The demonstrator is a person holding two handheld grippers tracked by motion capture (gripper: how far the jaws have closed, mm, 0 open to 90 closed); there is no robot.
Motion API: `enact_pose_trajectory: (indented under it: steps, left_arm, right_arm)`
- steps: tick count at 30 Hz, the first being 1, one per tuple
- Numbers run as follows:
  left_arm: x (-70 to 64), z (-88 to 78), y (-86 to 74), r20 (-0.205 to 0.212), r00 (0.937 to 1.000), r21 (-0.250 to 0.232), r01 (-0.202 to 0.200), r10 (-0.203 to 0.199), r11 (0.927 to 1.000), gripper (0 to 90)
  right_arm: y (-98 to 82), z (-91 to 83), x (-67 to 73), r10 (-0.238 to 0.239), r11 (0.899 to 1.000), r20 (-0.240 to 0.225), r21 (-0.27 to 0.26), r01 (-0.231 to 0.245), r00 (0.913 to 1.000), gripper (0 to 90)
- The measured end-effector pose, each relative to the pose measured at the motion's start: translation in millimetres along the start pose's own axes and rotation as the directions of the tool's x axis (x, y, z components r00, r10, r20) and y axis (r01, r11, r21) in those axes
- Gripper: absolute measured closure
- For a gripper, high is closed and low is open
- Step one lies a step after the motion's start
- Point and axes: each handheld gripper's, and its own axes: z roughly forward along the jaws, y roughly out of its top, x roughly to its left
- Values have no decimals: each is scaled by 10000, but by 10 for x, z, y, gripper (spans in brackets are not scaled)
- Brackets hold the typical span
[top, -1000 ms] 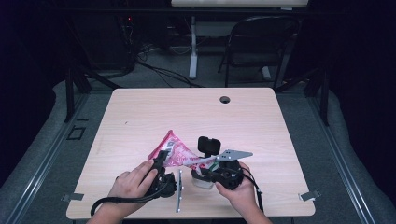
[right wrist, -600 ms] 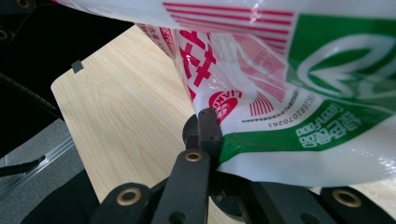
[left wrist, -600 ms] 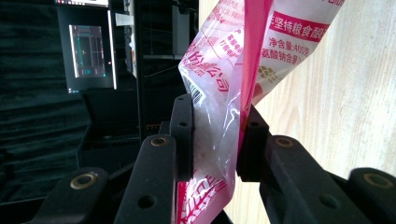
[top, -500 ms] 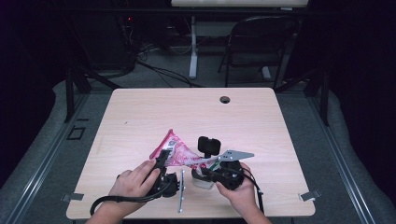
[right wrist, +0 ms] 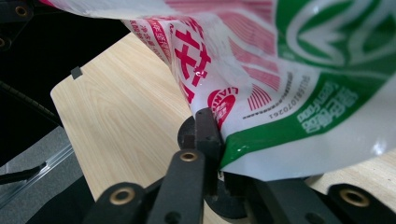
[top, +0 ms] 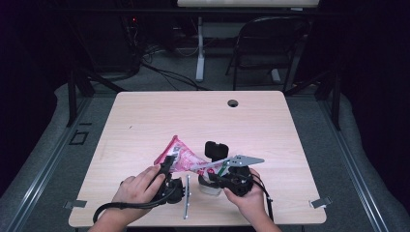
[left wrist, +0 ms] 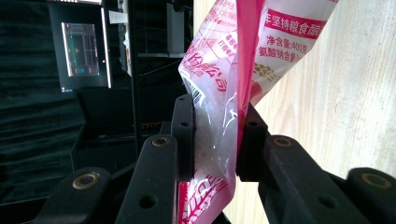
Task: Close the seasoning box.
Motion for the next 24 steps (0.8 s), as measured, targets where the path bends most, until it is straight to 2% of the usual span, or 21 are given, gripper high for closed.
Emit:
enact_pose_trajectory:
  steps: [5,10,15,18,21,24]
  left_arm:
    - [-7,6,-18,3,10000,-43,89,-89,10000,743]
    - [-7,7,-19,-3,10000,-21,29,-29,10000,743]
    - [-3,4,-21,1,10000,-24,-22,22,10000,745]
    - [-4,3,-26,7,10000,-33,-43,43,10000,745]
    - [-1,-4,-29,-66,10000,-68,-75,74,9999,745]
    - [0,-20,-21,-68,9999,-50,-107,106,9999,746]
  right_arm:
    - [6,-10,1,-7,10000,32,-30,7,10000,794]
    - [16,-17,2,-93,9999,71,44,93,9999,779]
    - [20,-33,-6,26,9999,84,-156,-25,10000,758]
    - [24,-48,-8,43,9999,106,-165,-41,9999,775]
    - [21,-49,-9,97,9998,105,-201,-95,9999,860]
    - [25,-53,-12,62,10000,-7,-65,-62,10000,889]
